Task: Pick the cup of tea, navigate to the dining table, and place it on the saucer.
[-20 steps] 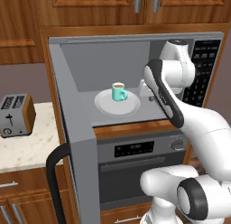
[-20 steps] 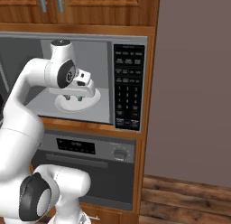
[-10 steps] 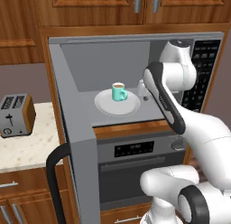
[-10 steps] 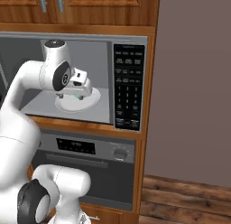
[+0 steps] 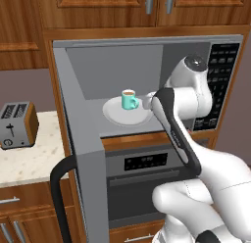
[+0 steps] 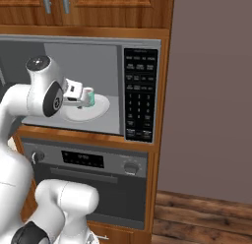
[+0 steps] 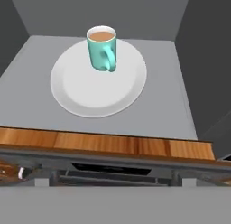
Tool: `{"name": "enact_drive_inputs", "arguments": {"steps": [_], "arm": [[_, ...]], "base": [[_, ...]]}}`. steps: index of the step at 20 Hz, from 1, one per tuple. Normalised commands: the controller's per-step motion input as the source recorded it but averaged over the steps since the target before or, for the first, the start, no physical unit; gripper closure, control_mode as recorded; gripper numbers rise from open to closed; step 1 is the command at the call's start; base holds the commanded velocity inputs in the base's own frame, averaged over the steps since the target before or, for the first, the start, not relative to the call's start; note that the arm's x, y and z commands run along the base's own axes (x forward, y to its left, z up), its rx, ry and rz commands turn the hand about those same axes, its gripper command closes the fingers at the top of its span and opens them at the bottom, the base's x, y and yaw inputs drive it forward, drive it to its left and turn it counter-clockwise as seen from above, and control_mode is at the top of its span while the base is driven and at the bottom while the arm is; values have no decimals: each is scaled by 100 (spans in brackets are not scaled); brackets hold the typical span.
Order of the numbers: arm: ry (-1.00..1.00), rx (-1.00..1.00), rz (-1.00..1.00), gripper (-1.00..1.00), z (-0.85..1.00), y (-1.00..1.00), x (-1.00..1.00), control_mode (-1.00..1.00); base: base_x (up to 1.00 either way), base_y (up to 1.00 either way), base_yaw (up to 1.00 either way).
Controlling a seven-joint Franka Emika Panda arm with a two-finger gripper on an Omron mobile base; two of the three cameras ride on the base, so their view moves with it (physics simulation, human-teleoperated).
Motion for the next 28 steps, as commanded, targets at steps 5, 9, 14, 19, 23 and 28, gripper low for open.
{"name": "enact_drive_inputs", "arguments": {"steps": [5, 9, 14, 19, 23, 28], "arm": [[-32, 0, -15, -100, 0, 43, 24, -100], [-20, 0, -11, -100, 0, 19, 27, -100], [3, 0, -1, -100, 1, -10, 23, -100], [20, 0, 12, -100, 0, -25, 21, -100], [16, 0, 17, -100, 0, -8, 13, -100], [0, 0, 14, -100, -14, 0, 6, -100]], "base": [[0, 0, 0], [0, 0, 0], [0, 0, 0], [0, 0, 0], [0, 0, 0], [0, 0, 0]]}}
